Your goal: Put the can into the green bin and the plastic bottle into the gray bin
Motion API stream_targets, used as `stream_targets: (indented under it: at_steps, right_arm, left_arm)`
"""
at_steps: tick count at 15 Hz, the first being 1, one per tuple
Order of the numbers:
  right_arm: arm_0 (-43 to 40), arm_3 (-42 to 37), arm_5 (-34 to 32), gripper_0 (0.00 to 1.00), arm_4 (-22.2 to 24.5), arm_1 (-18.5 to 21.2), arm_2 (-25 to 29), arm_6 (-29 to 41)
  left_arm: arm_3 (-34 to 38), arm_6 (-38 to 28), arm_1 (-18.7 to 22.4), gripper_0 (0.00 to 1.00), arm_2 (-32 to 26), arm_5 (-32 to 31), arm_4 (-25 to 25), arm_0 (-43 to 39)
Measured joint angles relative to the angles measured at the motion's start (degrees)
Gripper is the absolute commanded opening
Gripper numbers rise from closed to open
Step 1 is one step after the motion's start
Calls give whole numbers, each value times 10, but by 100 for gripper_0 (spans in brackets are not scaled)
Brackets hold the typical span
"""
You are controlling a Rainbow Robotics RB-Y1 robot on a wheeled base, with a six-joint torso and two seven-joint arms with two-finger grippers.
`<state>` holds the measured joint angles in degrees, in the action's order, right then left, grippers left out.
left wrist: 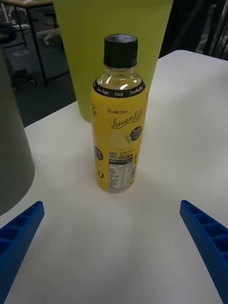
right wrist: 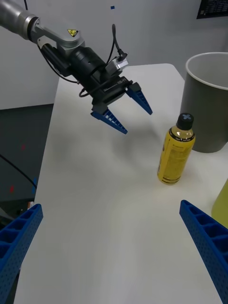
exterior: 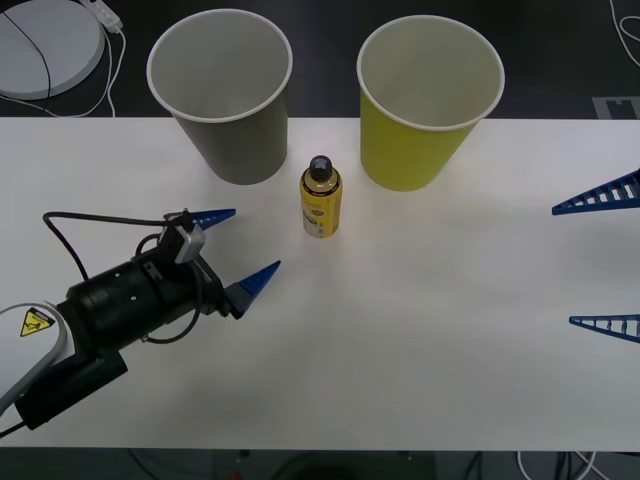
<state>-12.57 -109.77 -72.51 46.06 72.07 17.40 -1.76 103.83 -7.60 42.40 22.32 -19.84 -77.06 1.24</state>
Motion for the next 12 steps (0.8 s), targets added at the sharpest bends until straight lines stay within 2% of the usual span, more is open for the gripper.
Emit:
stream_targets:
  at_steps: [3, 12]
  right_arm:
    - [0, 0, 0, 100, 0, 0, 0, 0]
    - [0, 0, 0, 100, 0, 0, 0, 0]
  left_arm:
    - [-23, -4, -16, 100, 20, 7, -7, 29]
    - [-68, -17, -29, 100, 59, 38, -19, 87]
